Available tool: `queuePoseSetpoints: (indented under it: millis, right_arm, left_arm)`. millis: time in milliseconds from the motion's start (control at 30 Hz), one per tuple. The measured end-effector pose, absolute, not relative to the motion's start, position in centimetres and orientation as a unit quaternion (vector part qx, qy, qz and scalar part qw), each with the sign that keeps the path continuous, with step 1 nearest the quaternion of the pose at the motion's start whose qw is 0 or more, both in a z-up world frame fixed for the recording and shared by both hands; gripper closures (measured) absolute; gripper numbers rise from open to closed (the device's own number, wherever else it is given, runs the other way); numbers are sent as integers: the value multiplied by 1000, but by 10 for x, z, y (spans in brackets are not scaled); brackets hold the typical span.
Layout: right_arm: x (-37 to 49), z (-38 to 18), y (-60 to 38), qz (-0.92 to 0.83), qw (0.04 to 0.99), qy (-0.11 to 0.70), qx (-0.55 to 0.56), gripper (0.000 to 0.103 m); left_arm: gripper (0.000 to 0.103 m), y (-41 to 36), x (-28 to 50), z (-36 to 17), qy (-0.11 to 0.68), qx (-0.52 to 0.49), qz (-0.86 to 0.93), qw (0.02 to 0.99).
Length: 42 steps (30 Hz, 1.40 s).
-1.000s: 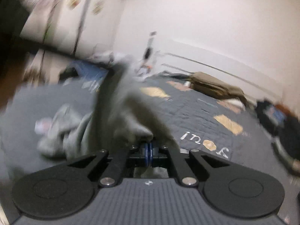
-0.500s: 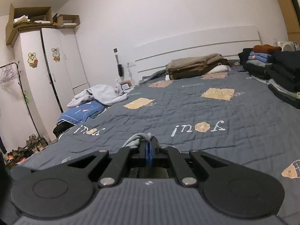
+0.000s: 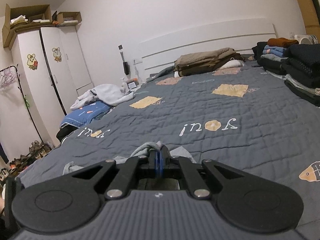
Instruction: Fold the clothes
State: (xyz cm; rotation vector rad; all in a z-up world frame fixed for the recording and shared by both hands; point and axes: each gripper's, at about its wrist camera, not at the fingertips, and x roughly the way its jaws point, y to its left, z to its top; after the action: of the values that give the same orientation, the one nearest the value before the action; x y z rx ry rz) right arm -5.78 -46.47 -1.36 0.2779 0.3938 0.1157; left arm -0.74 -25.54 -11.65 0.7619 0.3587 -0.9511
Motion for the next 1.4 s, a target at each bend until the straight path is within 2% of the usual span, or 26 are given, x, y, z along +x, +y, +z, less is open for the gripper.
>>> queuePoseSetpoints:
  millis: [200,300,433,567,700,767,833,900,1167,1400]
  right_arm:
    - [-66,-6,-479,53,969,168,173,101]
    - [-69,-3,-485,64,965,160,199,101]
    - [-59,-8,-483,90,955,202,198,101]
    - [-39,-33,-473,92,937,294,166,97]
    - [-31,-54,-459,82,928,348,108,93]
    - [-33,-55,-450,94,926,358,73,87]
    - [-38,-54,-444,110,928,353,48,66]
    - [-43,-51,-439,119,932,341,32,57]
    - [-47,-54,-421,135,931,339,-11,54]
    - [-47,-55,-413,133,934,331,-30,54]
  left_arm:
    - [94,-210,15,-43,131,183,-413,882]
    - [94,-180,29,-18,145,88,-418,892]
    - [94,-161,44,-10,191,18,-435,880]
    - [93,-172,60,-37,273,48,-399,874]
    - [91,-186,72,-64,343,118,-348,865]
    - [83,-186,70,-62,344,142,-343,862]
    - [63,-182,66,-55,332,148,-336,869]
    - [49,-177,62,-48,319,151,-325,877]
    - [49,-198,16,-39,282,172,-395,857]
    - [49,-261,-11,-101,291,290,-408,815]
